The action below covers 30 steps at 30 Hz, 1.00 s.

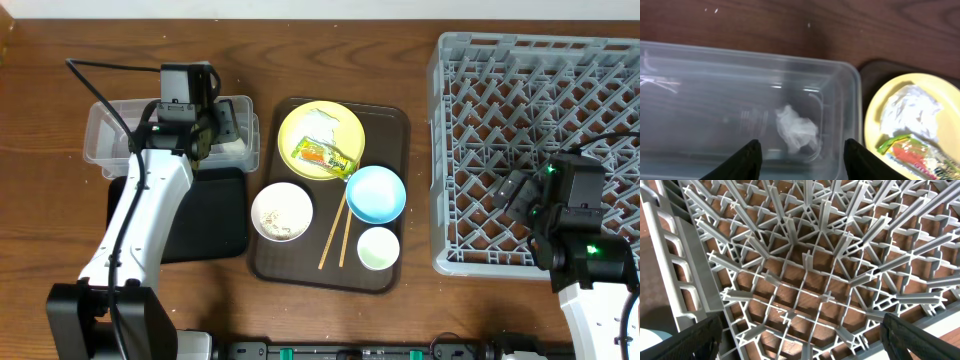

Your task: Sort waste into correct bins and load items into the dishwasher rack

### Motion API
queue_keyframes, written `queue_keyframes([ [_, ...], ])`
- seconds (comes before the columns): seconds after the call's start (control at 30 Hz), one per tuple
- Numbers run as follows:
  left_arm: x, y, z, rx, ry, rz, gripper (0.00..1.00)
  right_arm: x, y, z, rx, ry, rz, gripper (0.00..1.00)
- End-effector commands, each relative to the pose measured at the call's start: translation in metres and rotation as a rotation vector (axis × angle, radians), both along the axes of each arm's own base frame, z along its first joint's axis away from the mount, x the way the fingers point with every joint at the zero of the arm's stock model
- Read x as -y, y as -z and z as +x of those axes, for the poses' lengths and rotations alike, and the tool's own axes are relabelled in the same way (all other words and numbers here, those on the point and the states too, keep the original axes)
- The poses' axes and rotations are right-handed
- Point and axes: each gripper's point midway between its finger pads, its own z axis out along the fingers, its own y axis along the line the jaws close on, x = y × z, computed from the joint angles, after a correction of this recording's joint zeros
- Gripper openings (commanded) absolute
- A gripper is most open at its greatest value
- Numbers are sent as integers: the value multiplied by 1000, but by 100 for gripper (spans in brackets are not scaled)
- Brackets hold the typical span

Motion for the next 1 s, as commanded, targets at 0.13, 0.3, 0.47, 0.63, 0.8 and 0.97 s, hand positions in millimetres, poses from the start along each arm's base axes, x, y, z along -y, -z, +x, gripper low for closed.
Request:
queue_keyframes([
  [0.13, 42, -17, 16, 94, 105, -41, 61, 4, -9, 3, 28, 27, 5, 99],
  [0.3, 88, -25, 33, 183, 212, -86, 65, 4, -9, 3, 28, 27, 5, 99],
  [0.47, 124, 1, 49, 195, 278, -94, 67, 4, -9, 3, 27, 27, 5, 99],
  [0.63, 151, 49, 56, 142, 325, -91, 70, 4, -8, 2, 25, 27, 5, 99],
  [0.8, 164, 90, 61, 100, 345, -85, 71, 4, -8, 2, 23, 27, 5, 99],
  [0.97, 164, 124, 60, 46, 344, -76, 71, 4, -8, 2, 23, 27, 5, 99],
])
